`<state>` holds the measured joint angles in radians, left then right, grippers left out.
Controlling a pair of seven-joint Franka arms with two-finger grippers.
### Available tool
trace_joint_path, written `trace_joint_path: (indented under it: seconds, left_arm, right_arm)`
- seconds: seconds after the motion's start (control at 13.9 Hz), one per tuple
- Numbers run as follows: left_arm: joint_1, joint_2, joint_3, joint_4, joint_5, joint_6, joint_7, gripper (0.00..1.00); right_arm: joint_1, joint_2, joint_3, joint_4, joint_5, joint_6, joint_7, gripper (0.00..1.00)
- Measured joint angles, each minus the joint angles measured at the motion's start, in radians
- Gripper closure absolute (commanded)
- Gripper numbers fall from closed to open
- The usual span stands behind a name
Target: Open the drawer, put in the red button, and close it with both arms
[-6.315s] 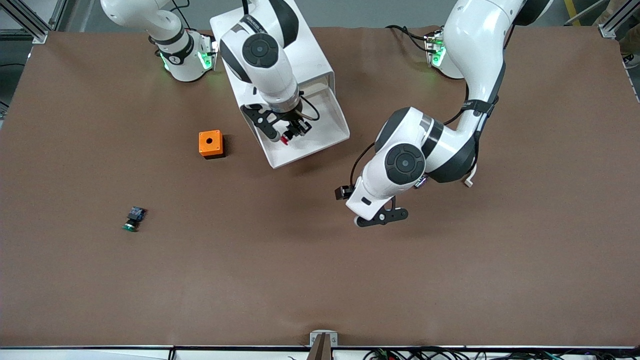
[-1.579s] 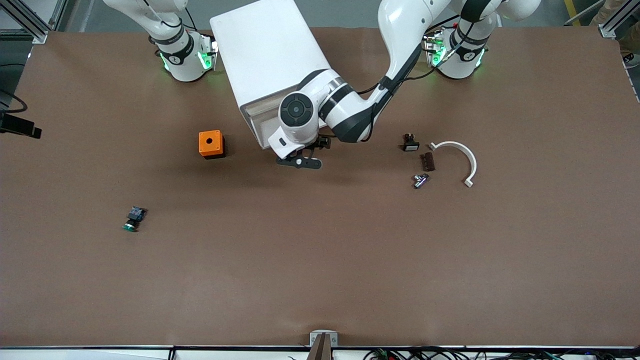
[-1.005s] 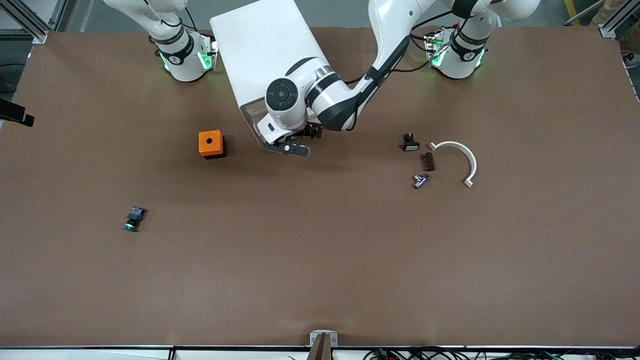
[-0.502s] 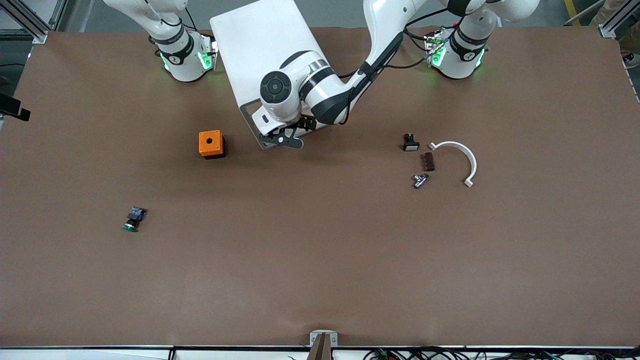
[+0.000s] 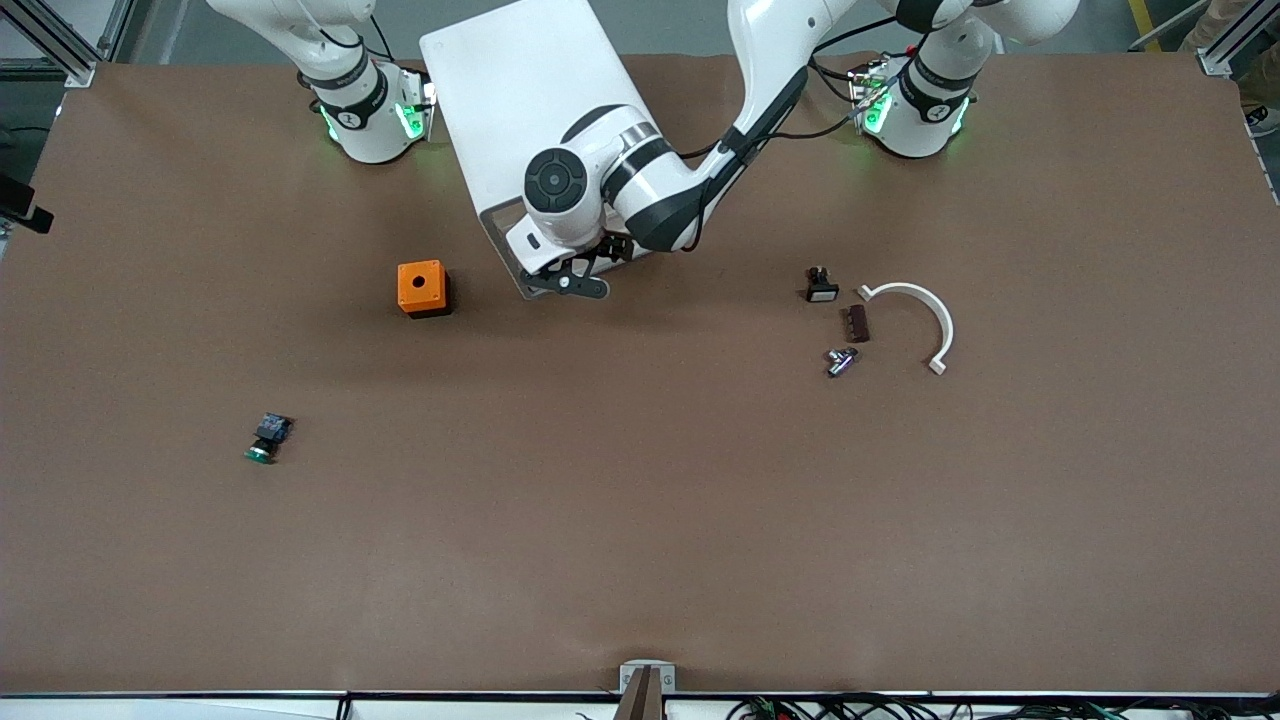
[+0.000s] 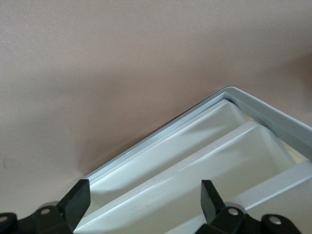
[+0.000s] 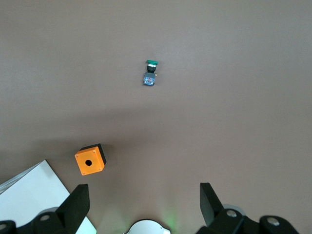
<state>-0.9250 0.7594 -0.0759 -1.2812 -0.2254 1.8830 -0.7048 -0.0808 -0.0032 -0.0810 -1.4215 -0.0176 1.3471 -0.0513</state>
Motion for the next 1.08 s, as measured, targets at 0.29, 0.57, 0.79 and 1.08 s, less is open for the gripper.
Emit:
trace_joint_path:
  seconds: [0.29, 0.57, 0.79, 1.08]
  left_arm:
    - [0.063, -0.008, 0.004, 0.014, -0.001, 0.005, -0.001, 0.0]
    - [0.161, -0.058, 0.006, 0.023, -0.001, 0.005, -0.001, 0.0]
    - [0.254, -0.12, 0.014, 0.026, -0.001, 0.004, -0.001, 0.0]
    - [0.417, -0.211, 0.018, 0.027, -0.001, 0.001, 0.001, 0.0]
  right_arm:
    - [0.0, -0.092, 0.003, -0.121, 0.0, 0.059, 0.0, 0.0]
    - [0.0, -0.11, 0.007, -0.143, 0.0, 0.069, -0.007, 0.0]
    - [0.0, -0.11, 0.01, -0.143, -0.01, 0.077, -0.047, 0.0]
    - [0.0, -0.111, 0.008, -0.144, -0.013, 0.088, -0.072, 0.0]
